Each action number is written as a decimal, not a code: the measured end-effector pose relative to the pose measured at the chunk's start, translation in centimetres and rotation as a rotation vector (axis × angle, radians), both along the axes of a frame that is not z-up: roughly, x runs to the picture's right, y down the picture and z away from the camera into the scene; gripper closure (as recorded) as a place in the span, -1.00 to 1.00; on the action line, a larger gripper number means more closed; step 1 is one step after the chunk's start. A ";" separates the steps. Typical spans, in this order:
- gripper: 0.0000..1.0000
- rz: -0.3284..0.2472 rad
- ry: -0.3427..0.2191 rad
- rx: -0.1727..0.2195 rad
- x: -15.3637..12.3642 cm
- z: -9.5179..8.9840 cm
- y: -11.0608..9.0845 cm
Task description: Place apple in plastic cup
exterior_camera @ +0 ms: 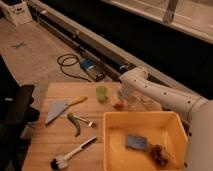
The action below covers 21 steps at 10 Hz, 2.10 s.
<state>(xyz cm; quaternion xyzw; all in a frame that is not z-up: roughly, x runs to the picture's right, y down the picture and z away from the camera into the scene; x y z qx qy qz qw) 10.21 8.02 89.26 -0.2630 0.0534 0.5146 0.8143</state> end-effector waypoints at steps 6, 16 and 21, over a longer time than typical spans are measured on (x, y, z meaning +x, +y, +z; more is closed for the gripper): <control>-0.31 0.002 -0.062 -0.019 -1.6 1.9 1.2; 1.00 -0.052 -0.122 0.080 -4.1 -2.9 -3.5; 0.65 -0.116 -0.207 0.228 -8.3 -6.6 -9.9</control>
